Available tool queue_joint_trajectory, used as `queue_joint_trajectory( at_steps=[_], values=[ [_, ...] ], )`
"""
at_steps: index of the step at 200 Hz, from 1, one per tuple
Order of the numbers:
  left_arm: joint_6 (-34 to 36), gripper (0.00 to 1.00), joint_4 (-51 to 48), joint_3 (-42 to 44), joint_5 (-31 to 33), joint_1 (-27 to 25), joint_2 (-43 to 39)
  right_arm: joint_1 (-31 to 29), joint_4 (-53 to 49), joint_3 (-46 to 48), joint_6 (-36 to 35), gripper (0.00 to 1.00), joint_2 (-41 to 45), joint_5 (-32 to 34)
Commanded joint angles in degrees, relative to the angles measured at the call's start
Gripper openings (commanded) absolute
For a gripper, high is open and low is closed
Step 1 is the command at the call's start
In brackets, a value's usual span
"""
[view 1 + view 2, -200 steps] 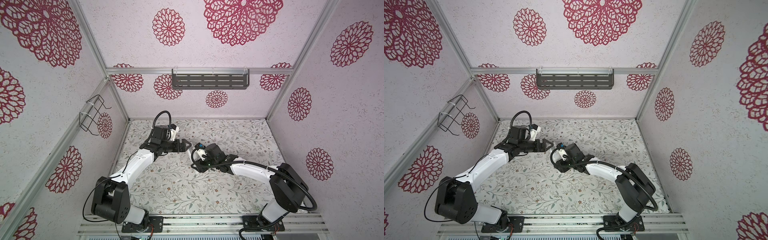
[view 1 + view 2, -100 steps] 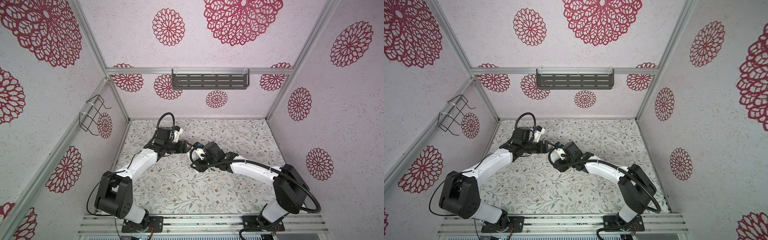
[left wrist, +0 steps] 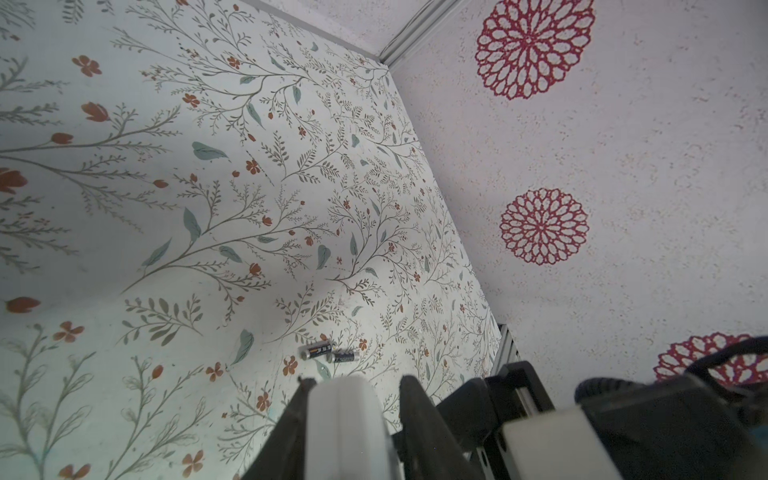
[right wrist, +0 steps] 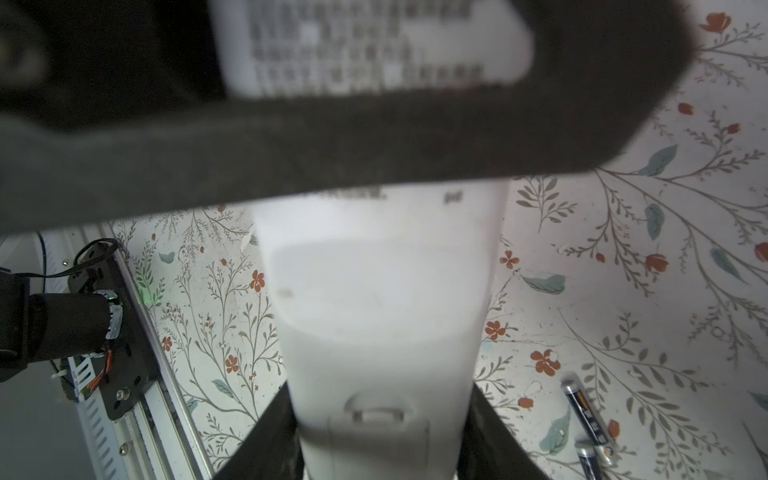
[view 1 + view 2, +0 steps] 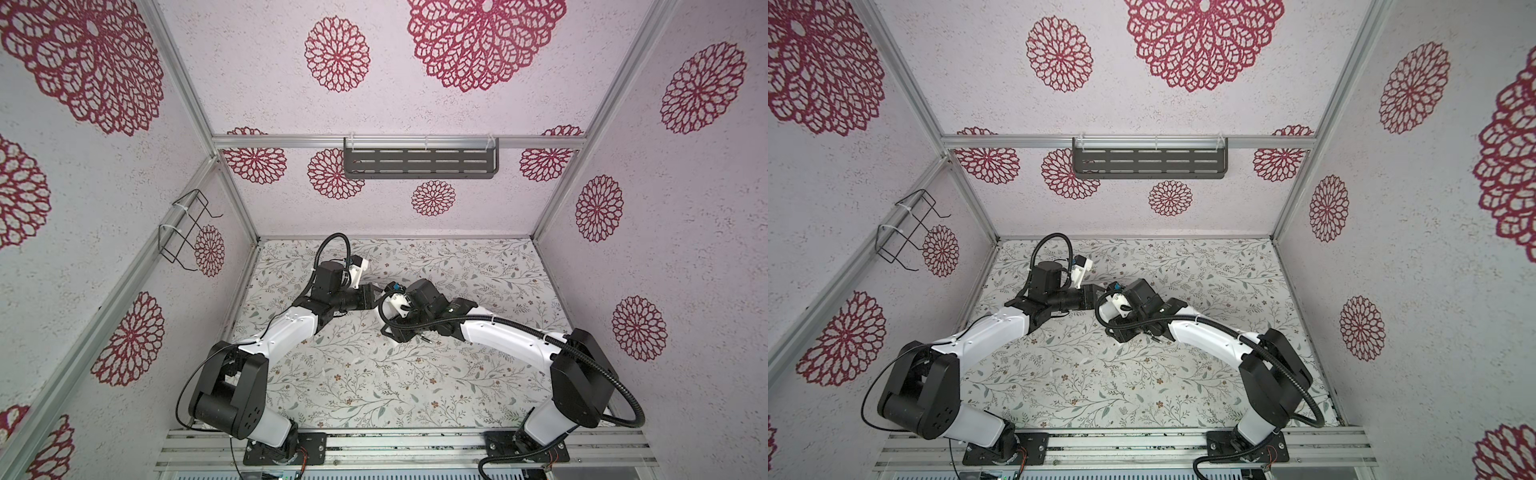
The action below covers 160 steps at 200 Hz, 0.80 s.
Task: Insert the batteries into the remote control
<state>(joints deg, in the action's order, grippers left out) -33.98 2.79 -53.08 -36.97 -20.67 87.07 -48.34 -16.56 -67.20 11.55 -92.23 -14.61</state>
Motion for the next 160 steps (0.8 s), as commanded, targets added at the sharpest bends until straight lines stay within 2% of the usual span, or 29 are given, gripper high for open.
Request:
queue_joint_trajectory(
  at_steps=[1,28,61,75,82,113,150,160],
  values=[
    [-1.2,0.28,3.6,1.4,0.5,0.0,-0.9,-0.4,0.9,-2.8,-0.8,0.28,1.4,0.0],
    [-1.4,0.16,4.0,2.0,1.1,0.1,-1.3,-0.4,1.5,-2.9,0.1,0.28,1.1,0.8],
    [-1.9,0.12,4.1,2.2,1.5,0.1,-1.6,-0.4,3.8,-1.8,1.7,0.28,1.7,2.7],
    [-2.0,0.00,4.0,2.3,1.5,0.1,-1.7,-0.4,5.2,-1.1,2.3,0.30,2.2,3.2],
    [-2.1,0.00,4.1,2.3,1.4,0.3,-1.9,-0.4,5.8,-0.8,2.4,0.32,2.6,3.1],
    [-2.1,0.00,3.7,2.4,0.6,1.6,-2.5,-0.4,7.5,0.7,2.3,0.45,4.3,1.9],
    [-2.5,0.00,3.1,2.9,-2.4,5.2,-3.9,-0.1,9.7,4.0,-0.1,0.75,8.7,-2.5],
    [-2.1,0.00,2.0,2.7,-2.9,6.1,-4.5,0.4,9.9,5.2,-0.8,0.79,10.0,-3.9]
  ],
)
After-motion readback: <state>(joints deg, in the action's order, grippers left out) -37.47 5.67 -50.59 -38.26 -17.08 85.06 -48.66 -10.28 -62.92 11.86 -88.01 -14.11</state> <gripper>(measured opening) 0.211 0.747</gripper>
